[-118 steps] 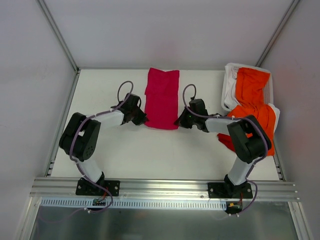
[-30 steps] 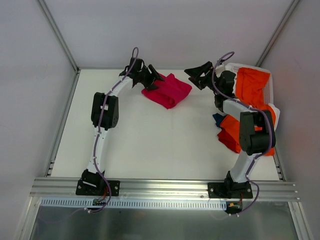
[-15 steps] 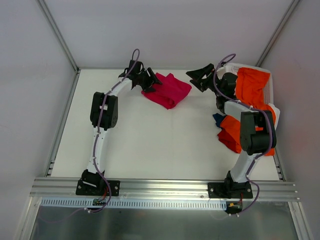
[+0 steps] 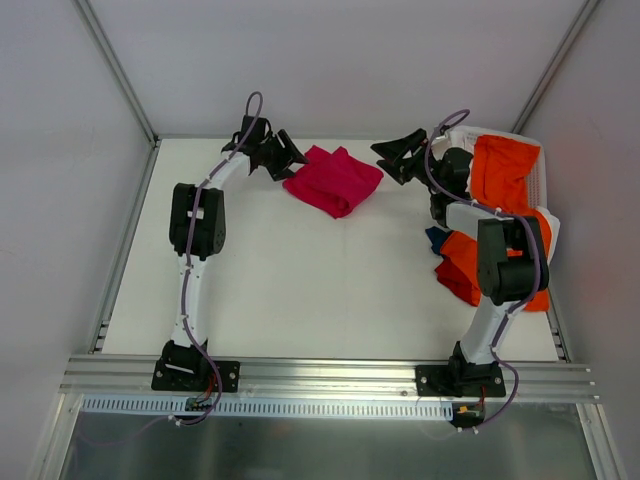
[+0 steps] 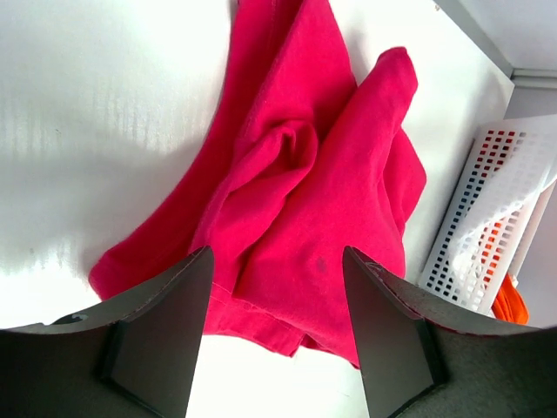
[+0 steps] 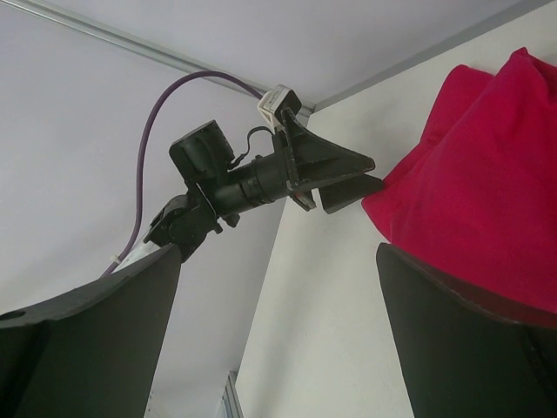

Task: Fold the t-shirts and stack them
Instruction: Fold the long partially folded tshirt into a neat square

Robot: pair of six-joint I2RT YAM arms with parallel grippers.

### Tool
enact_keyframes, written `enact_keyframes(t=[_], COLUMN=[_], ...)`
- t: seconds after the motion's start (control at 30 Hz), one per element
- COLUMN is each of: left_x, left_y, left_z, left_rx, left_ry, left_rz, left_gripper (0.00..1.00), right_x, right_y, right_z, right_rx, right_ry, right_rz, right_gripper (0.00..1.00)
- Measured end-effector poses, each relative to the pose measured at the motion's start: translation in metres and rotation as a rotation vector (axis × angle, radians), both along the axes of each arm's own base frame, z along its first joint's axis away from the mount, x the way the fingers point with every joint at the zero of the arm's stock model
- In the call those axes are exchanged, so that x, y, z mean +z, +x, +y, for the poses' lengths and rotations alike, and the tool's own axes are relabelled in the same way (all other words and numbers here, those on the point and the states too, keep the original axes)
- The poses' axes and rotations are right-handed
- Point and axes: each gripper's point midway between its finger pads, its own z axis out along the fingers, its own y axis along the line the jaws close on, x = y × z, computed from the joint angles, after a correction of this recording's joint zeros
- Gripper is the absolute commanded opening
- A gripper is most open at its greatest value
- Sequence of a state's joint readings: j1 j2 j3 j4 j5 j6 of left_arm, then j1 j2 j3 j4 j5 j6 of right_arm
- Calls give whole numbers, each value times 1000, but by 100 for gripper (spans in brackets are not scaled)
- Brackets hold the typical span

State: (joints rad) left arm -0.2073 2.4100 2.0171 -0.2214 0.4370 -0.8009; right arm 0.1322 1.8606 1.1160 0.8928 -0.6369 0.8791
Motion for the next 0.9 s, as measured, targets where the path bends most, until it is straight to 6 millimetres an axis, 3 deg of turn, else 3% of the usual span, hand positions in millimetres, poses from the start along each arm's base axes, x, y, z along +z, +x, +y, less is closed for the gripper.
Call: enact_keyframes(t=[0.53, 0.9], left_x=[0, -21], left_y=[-8, -22], left_z=[-21, -50], left_rx=[-53, -113], left_ry=[-21, -25], left_rz=[4, 40], left_gripper=[59, 58], right_x=[-21, -29], right_y=[6, 8], right_z=[2, 3], right_rx=[9, 13], right_ry=[28, 34], right_rz=[42, 60], right_gripper=[99, 100])
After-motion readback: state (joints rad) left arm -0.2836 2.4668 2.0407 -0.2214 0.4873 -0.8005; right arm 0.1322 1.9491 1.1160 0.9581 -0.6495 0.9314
